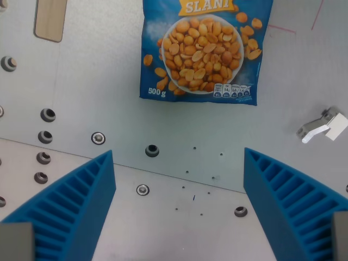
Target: Move in gripper positive y
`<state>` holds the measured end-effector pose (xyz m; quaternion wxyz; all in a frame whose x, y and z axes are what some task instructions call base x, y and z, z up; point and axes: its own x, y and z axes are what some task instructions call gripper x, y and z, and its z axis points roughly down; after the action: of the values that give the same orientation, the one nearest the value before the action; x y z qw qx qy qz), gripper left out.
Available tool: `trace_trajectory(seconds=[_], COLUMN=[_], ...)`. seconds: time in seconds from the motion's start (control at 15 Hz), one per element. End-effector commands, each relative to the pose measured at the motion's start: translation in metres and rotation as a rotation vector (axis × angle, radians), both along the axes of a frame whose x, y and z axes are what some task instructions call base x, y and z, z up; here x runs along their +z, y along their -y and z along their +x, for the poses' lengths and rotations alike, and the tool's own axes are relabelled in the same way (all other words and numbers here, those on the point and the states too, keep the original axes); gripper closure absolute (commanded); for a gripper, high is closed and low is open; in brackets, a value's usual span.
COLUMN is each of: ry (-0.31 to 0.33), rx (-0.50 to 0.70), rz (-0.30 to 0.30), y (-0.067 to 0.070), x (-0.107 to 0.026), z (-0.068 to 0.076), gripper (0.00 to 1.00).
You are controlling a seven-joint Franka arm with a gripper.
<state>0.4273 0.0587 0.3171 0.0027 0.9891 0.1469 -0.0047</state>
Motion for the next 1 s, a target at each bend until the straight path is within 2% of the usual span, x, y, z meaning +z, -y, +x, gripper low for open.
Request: trace_trajectory(seconds=[0.07, 1.0], ry=[0.008, 0.008], rx=[0.0, 0.0], rz=[0.001, 0.001], y=[0.005, 0.072], x=[0.004, 0.004], z=[0.001, 0.022], gripper=[0.0, 0.0])
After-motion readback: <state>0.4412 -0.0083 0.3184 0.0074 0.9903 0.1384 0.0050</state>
